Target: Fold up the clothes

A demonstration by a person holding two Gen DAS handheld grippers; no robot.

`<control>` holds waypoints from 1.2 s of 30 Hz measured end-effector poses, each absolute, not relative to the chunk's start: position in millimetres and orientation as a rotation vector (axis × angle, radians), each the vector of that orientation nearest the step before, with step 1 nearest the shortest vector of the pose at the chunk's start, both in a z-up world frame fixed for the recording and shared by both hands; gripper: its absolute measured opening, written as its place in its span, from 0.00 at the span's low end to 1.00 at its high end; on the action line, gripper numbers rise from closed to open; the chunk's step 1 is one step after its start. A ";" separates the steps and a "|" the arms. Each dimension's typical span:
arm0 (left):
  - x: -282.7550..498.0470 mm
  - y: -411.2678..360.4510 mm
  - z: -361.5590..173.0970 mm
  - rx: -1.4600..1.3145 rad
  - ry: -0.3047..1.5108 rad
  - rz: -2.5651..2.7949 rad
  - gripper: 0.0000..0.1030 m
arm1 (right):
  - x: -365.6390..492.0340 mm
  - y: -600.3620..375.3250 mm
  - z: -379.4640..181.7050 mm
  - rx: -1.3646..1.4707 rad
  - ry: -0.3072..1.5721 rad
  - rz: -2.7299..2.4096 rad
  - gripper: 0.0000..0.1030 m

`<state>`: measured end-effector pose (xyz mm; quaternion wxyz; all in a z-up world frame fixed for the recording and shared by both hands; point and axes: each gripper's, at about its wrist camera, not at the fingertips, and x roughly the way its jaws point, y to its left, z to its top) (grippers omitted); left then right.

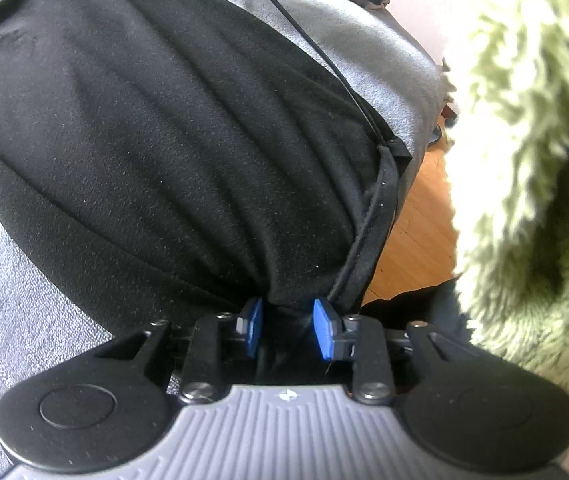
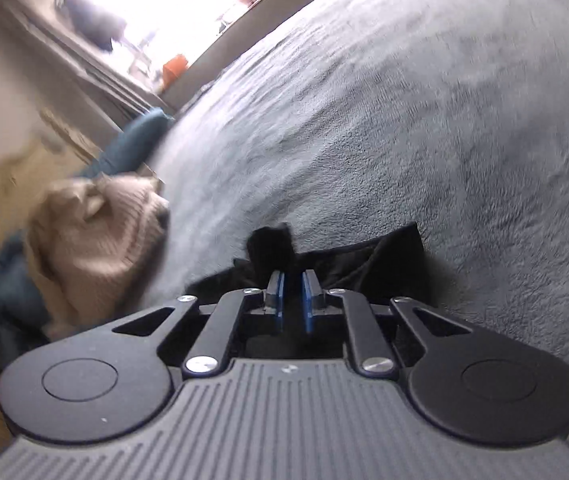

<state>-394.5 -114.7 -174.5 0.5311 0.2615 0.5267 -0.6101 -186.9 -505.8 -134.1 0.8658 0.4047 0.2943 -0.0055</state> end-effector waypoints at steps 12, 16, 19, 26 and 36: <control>-397.6 -124.7 -177.4 0.620 1.263 -1.456 0.29 | -182.8 -516.3 -148.6 0.919 0.606 -0.047 0.02; -398.8 -129.5 -178.9 0.623 1.264 -1.458 0.29 | -197.3 -524.7 -138.6 0.923 0.538 -0.090 0.02; -399.7 -133.3 -180.1 0.627 1.265 -1.460 0.29 | -203.6 -531.7 -141.6 0.935 0.534 -0.122 0.02; -401.9 -142.2 -183.0 0.636 1.267 -1.465 0.29 | -197.7 -541.1 -163.4 0.900 0.595 -0.198 0.04; -406.4 -150.6 -184.0 0.645 1.256 -1.477 0.29 | -252.6 -534.5 -123.6 0.864 0.644 -0.149 0.28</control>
